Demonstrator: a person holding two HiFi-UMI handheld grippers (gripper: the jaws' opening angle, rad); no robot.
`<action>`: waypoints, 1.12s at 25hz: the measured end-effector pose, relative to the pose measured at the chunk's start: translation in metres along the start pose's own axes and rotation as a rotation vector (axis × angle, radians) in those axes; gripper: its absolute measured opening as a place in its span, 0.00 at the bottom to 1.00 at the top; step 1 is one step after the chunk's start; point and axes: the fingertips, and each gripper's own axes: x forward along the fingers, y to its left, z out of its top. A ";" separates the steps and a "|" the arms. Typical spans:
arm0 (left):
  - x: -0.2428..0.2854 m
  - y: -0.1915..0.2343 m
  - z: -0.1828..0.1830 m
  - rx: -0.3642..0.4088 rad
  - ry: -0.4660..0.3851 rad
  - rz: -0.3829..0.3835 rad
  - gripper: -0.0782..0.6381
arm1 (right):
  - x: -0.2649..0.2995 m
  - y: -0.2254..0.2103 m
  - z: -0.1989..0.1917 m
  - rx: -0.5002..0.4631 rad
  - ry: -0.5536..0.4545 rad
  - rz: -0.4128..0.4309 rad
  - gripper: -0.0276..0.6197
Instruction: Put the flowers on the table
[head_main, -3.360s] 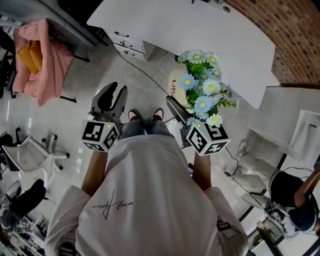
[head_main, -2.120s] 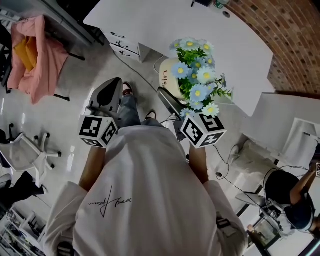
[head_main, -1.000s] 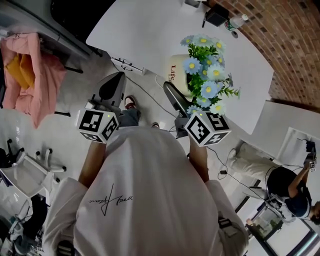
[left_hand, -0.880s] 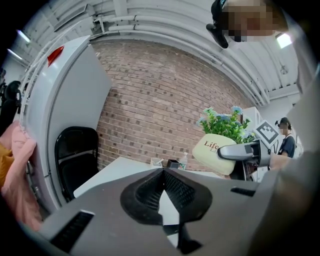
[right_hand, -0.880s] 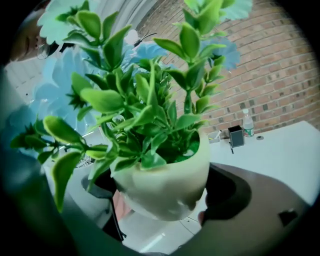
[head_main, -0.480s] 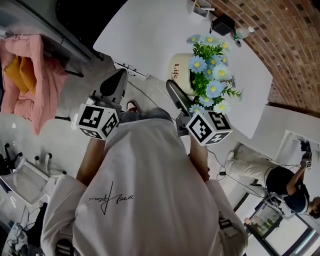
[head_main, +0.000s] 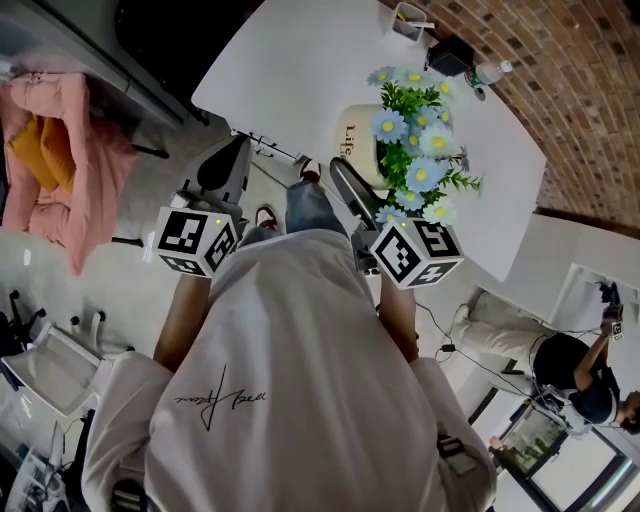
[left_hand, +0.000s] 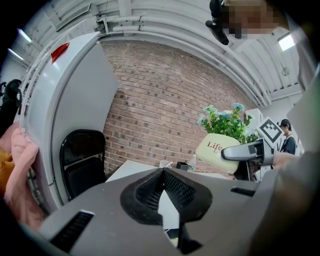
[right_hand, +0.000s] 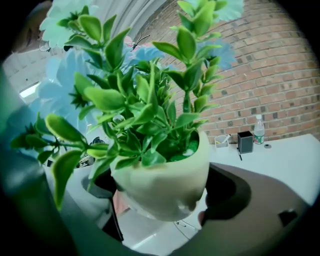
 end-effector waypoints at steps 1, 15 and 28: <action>0.006 0.007 0.001 -0.006 0.001 0.009 0.12 | 0.006 -0.003 0.001 -0.003 0.004 -0.007 0.82; -0.002 0.009 0.027 0.031 -0.058 0.105 0.12 | 0.014 0.001 0.015 -0.057 0.000 0.049 0.82; 0.021 0.013 0.029 0.049 -0.054 0.112 0.12 | 0.041 -0.019 0.005 -0.044 0.016 0.064 0.82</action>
